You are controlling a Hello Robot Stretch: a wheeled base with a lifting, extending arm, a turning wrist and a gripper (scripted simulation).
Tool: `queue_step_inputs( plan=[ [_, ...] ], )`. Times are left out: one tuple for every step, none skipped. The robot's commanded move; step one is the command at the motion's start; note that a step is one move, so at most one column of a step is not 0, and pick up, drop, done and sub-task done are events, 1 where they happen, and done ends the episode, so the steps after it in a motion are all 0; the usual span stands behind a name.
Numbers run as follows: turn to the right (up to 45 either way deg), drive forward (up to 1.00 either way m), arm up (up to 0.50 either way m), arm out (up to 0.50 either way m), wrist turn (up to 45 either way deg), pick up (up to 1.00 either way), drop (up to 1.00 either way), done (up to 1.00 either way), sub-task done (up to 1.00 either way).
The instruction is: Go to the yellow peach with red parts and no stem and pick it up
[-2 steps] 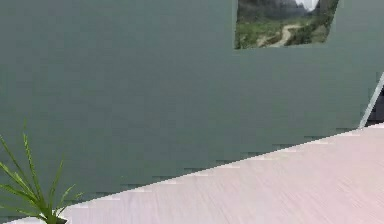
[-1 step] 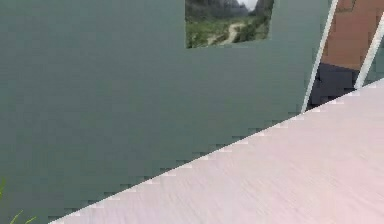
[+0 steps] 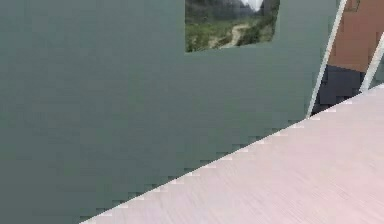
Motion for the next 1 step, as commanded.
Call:
queue_step_inputs(
  plan=[
    [45.0, 0.0, 0.0, 0.0, 0.0, 0.0, 0.0, 0.0, 0.0]
  ],
)
